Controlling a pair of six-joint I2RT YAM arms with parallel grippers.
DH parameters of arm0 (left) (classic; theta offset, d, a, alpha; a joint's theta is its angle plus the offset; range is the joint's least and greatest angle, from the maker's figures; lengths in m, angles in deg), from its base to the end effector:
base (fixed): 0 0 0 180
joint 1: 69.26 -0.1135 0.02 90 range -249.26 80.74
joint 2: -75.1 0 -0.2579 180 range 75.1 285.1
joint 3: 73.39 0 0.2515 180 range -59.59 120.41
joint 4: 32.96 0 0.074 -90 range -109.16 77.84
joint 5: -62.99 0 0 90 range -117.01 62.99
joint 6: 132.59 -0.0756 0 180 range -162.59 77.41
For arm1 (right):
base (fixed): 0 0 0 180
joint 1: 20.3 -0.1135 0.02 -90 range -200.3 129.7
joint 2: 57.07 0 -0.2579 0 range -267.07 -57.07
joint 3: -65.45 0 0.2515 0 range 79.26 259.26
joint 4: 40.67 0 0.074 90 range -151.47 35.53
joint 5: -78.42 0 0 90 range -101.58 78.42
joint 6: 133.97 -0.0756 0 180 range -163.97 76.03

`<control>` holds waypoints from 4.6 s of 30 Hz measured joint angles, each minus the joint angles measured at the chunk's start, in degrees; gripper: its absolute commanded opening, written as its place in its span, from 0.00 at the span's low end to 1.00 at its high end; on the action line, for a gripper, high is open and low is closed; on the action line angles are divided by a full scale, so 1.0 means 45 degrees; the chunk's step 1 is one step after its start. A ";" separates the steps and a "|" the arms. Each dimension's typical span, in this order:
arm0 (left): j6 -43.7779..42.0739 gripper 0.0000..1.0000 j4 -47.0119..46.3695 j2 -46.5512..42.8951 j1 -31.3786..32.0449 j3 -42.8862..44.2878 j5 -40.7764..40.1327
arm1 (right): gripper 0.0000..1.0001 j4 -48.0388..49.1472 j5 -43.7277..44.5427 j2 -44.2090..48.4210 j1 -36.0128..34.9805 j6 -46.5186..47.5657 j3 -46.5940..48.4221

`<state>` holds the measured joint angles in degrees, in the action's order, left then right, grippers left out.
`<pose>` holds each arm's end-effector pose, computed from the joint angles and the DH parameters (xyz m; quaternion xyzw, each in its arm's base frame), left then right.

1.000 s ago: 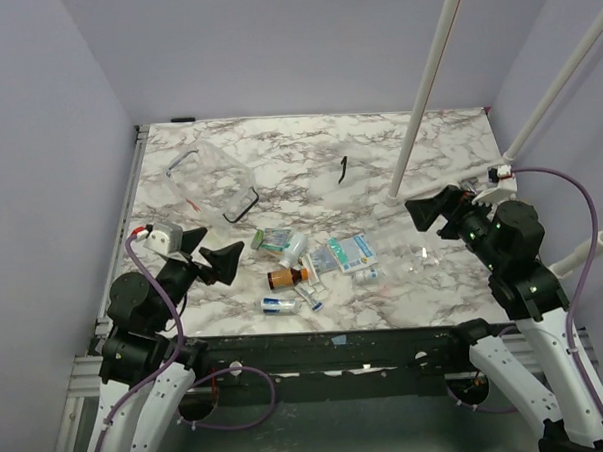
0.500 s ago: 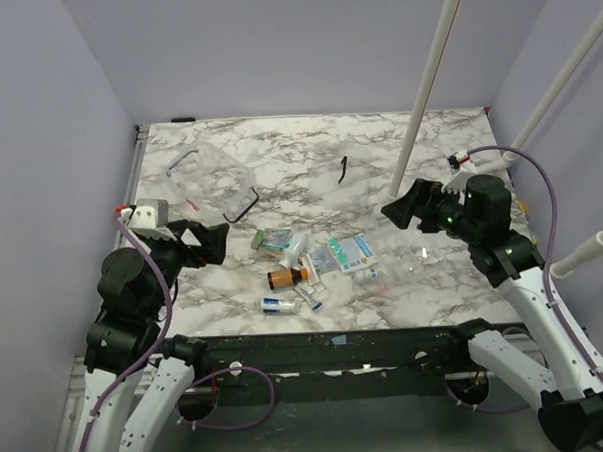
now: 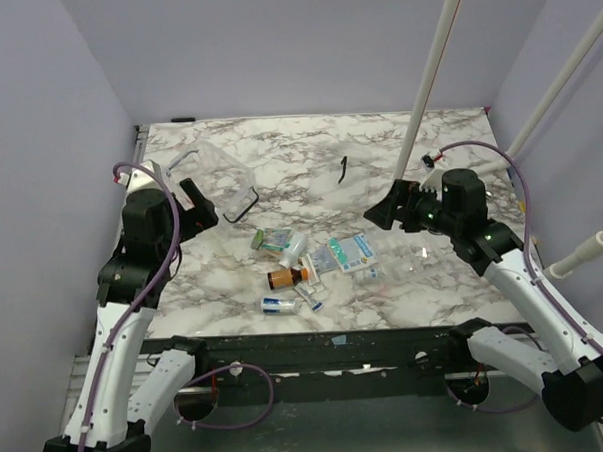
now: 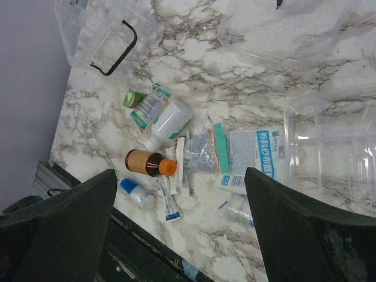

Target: Organize the medicine kit

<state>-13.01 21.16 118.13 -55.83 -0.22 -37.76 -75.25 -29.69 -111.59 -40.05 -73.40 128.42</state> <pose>0.1827 -0.0291 0.3555 -0.1678 0.8194 -0.1257 0.5334 0.2274 0.1066 0.2962 -0.0122 0.8421 0.3388 0.4194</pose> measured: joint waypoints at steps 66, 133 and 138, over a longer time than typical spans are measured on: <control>0.0083 0.06 0.0782 1.2352 -0.4182 0.4571 0.1481 | 0.90 0.0937 0.0432 0.0738 -0.1185 0.0078 -0.1049; -0.9598 0.33 -0.1491 0.9743 -0.1355 0.1608 0.1885 | 0.94 0.0146 -0.0719 0.1783 -0.1185 0.0185 -0.1039; -0.9622 0.46 -0.1496 0.9976 -0.1307 0.1608 0.1812 | 0.95 0.0049 -0.0719 0.1753 -0.1185 0.0185 -0.1020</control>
<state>-56.31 14.43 163.02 -61.71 7.02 -29.60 -75.03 -32.93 -103.70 -45.38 -72.57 123.83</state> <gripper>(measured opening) 0.387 0.940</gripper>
